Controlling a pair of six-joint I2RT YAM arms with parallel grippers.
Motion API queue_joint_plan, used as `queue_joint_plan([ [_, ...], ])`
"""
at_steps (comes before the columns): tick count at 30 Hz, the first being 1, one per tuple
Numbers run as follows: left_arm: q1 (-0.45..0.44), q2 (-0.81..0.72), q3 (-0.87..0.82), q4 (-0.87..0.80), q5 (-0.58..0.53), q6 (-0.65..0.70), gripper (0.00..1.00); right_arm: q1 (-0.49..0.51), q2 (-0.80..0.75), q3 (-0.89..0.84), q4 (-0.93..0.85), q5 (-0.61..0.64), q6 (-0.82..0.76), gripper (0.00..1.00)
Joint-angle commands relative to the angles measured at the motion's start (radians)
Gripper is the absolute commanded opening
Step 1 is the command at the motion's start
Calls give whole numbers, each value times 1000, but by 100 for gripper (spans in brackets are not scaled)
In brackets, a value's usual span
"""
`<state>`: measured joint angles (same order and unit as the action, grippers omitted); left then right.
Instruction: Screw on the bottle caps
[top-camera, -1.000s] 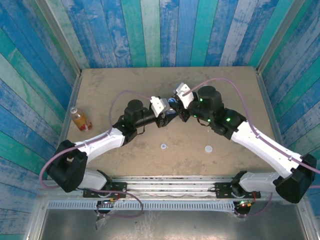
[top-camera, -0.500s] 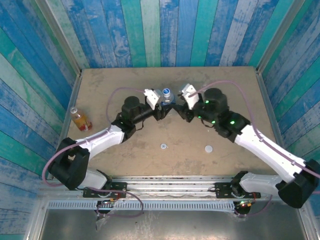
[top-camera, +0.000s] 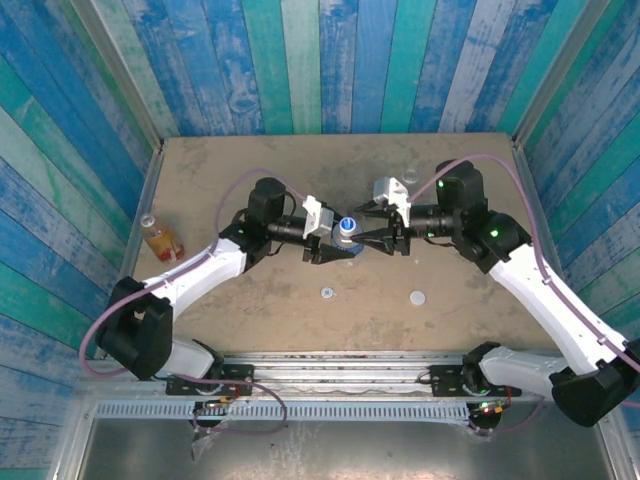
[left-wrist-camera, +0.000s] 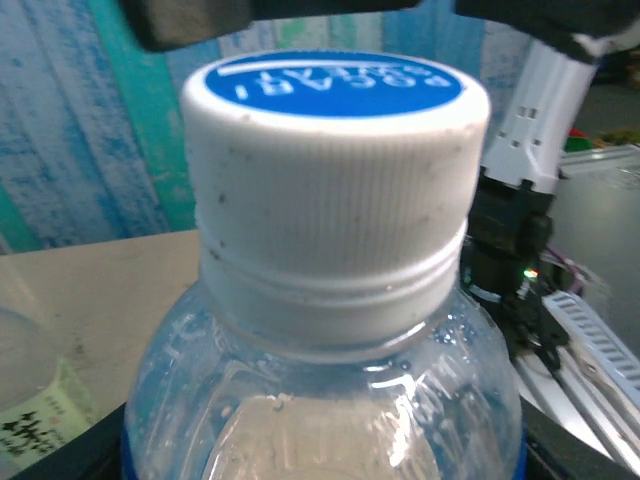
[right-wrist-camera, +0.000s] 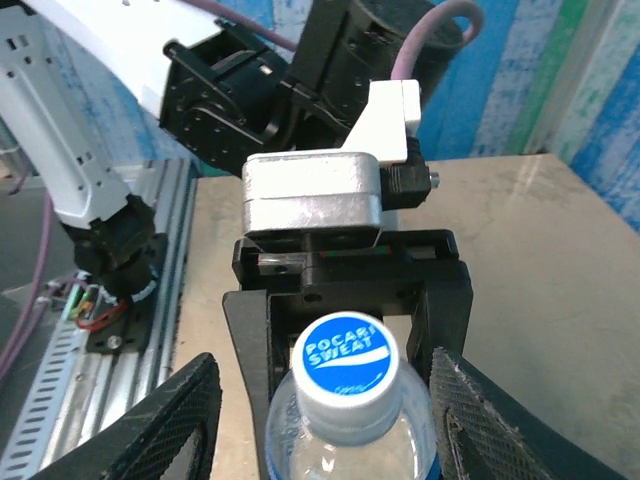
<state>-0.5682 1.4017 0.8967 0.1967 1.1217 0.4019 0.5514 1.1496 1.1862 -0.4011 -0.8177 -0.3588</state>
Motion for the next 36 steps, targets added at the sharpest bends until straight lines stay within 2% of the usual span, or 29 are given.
queue_joint_plan([
  [1,-9,-33,40,-118,84,91,0,13,31,36,-34,-70,-9,54],
  [4,-10,-24,50,-140,86,102,0,25,57,57,-39,-70,-9,48],
  [11,-10,-30,36,-96,58,73,0,41,95,91,-105,-78,-34,41],
  [16,-10,-38,4,6,-19,-3,0,41,117,119,-168,-72,-46,20],
  [18,-10,-38,2,17,-54,-21,0,41,116,121,-177,-49,-48,17],
  [19,-10,-37,2,25,-80,-33,0,75,115,122,-184,-31,-49,16],
  [22,-11,-38,-16,99,-198,-106,0,99,111,117,-182,62,-39,17],
  [25,-10,-47,-39,183,-372,-185,0,141,107,99,-145,262,12,20],
  [27,-11,-58,-61,225,-444,-211,0,157,103,72,-98,352,53,20],
  [30,-10,-65,-66,216,-459,-197,0,163,90,47,-67,387,66,21],
  [36,-10,-74,-74,181,-414,-134,0,163,49,29,4,343,66,48],
])
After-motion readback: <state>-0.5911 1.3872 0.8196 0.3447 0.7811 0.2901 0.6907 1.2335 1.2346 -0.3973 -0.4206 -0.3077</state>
